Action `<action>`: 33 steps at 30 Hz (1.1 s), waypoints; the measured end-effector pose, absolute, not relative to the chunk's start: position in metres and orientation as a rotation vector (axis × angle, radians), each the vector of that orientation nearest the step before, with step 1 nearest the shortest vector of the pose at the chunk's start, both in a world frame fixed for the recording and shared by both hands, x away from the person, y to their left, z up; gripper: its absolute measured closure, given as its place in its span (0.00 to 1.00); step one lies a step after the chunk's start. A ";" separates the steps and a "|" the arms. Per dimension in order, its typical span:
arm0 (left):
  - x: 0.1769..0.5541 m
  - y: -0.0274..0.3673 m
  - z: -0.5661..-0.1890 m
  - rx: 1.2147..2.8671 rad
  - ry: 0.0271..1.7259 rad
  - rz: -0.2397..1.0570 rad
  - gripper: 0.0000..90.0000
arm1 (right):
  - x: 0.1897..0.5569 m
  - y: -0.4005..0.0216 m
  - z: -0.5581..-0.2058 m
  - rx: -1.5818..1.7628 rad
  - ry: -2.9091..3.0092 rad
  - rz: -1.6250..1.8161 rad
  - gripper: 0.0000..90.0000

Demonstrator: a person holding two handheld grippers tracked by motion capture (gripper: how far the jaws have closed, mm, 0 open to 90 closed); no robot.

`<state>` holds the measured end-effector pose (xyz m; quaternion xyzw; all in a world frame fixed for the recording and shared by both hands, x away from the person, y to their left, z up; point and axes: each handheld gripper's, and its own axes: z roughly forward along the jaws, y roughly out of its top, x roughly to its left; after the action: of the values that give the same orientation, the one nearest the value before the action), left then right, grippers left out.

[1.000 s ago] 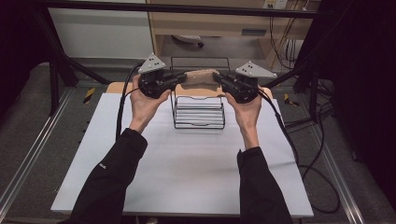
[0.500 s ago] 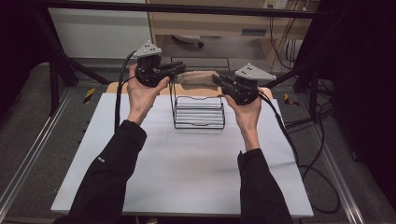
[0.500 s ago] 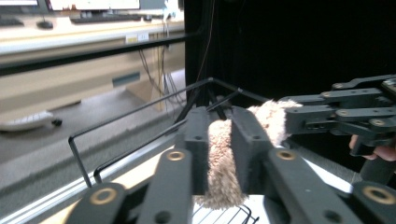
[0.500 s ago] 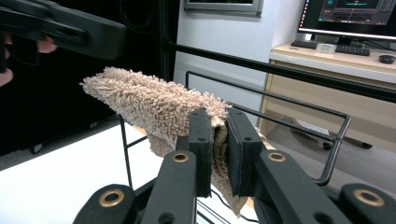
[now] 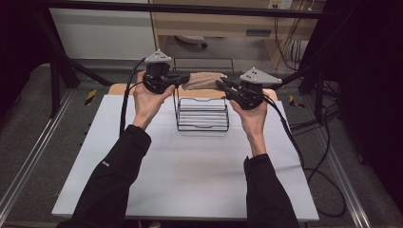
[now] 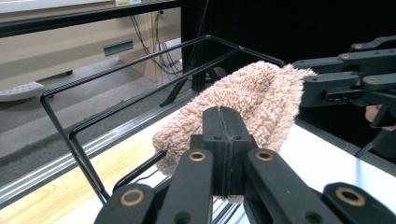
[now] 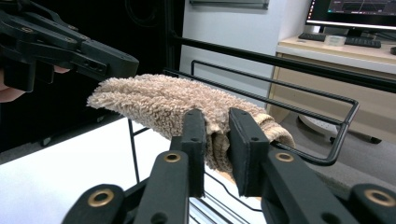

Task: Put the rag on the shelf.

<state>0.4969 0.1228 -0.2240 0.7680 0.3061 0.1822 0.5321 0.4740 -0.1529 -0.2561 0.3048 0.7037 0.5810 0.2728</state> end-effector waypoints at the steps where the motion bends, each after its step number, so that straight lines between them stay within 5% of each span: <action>1: 0.497 0.123 -0.225 1.835 0.729 0.435 1.00 | 0.473 -0.154 -0.255 0.819 1.901 1.563 0.80; 12: 0.496 0.122 -0.236 1.870 0.705 0.461 1.00 | 0.467 -0.156 -0.245 0.819 1.884 1.604 0.62; 14: 0.495 0.122 -0.239 1.881 0.697 0.467 1.00 | 0.467 -0.155 -0.243 0.823 1.881 1.614 0.64; 17: 0.492 0.122 -0.243 1.890 0.682 0.477 1.00 | 0.470 -0.151 -0.245 0.851 1.951 1.572 0.86; 21: 0.488 0.122 -0.249 1.891 0.671 0.476 1.00 | 0.472 -0.149 -0.256 0.887 1.999 1.519 0.99; 33: 0.495 0.119 -0.262 1.895 0.694 0.472 1.00 | 0.482 -0.155 -0.275 0.970 1.992 1.489 0.99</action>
<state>0.4952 0.1186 -0.2623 0.7867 0.2882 0.1960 0.5095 0.4821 -0.1552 -0.2748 0.3532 0.7257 0.5422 0.2338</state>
